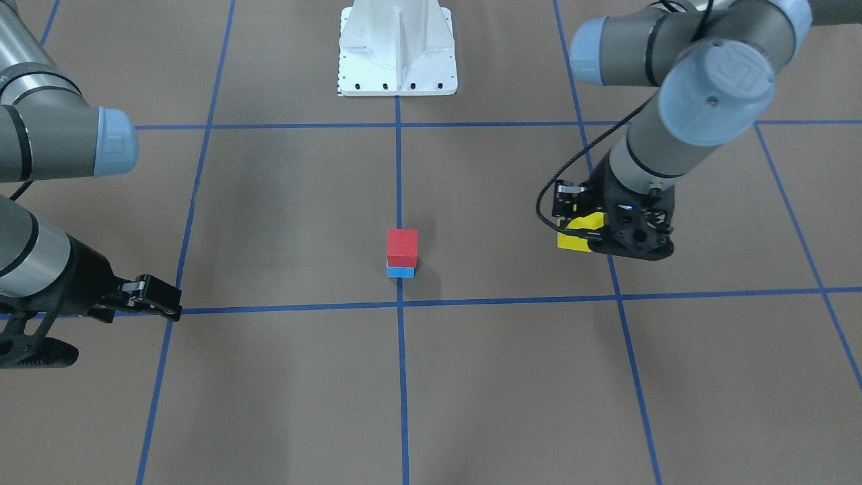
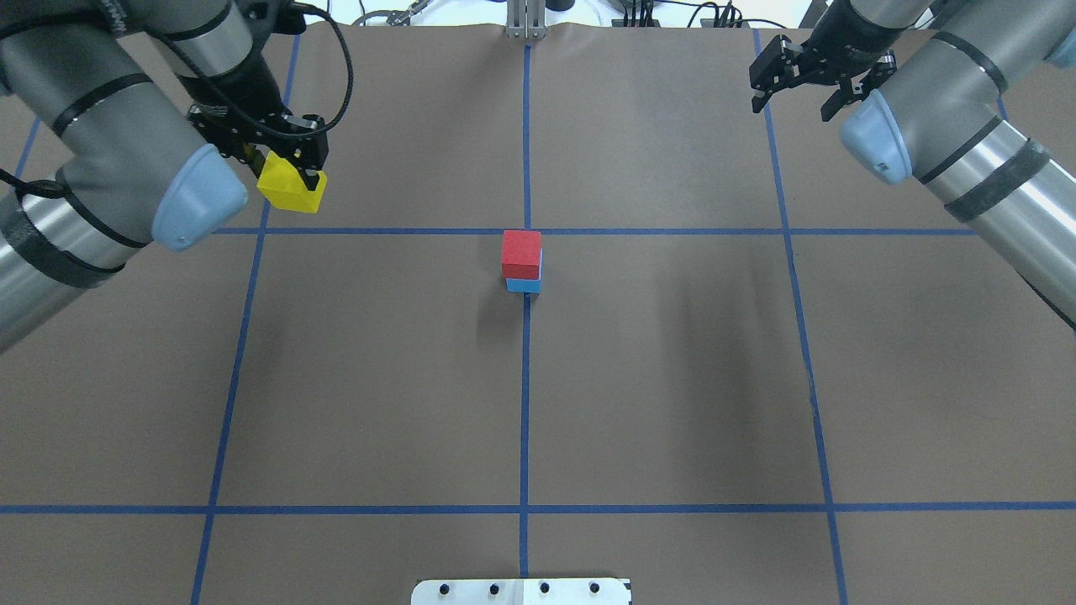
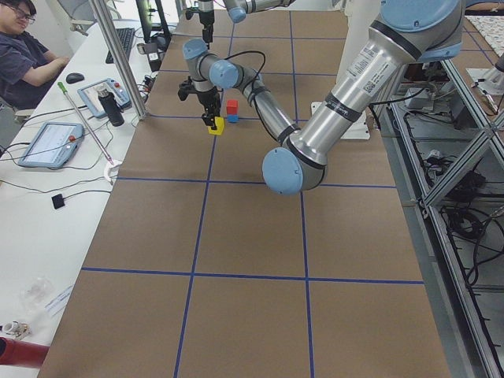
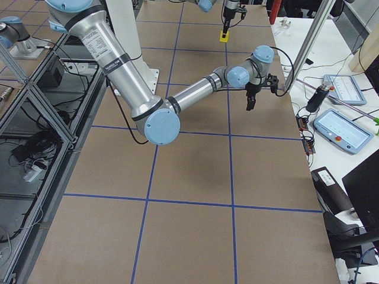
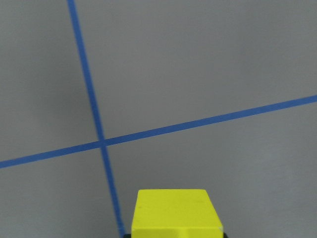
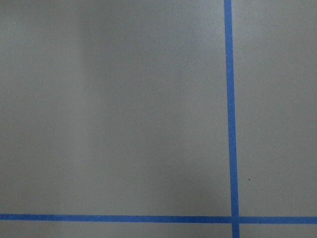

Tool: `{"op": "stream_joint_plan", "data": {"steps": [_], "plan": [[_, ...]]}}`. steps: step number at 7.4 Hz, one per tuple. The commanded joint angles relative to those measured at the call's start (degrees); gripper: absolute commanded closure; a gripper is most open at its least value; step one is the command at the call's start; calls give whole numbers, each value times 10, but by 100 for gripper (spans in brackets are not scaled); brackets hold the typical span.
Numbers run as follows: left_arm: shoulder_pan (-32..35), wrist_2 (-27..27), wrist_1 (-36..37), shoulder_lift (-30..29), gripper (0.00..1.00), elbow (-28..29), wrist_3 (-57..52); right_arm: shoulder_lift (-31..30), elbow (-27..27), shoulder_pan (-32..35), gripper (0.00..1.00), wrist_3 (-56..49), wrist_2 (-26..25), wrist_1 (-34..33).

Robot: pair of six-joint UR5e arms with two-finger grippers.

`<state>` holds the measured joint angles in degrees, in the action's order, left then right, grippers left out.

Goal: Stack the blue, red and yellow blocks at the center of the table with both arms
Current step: 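Lift the yellow cube with the left gripper and carry it toward the stack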

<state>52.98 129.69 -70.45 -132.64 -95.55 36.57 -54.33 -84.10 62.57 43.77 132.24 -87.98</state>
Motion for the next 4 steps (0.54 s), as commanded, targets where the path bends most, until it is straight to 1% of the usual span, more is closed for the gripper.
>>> {"op": "stream_joint_plan", "data": {"steps": [1, 2, 3, 4], "plan": [[-47, -2, 1, -127, 100, 85, 106, -1, 0, -1, 1, 0, 2, 0], [-59, -6, -8, -157, 100, 115, 126, -2, -1, 0, 1, 0, 6, 0], [-72, -32, -57, -175, 100, 154, 160, -15, -11, 1, 1, -2, 6, 0], [-88, -43, -115, -190, 100, 201, 189, -29, -17, 5, 1, -50, 6, -2]]}}
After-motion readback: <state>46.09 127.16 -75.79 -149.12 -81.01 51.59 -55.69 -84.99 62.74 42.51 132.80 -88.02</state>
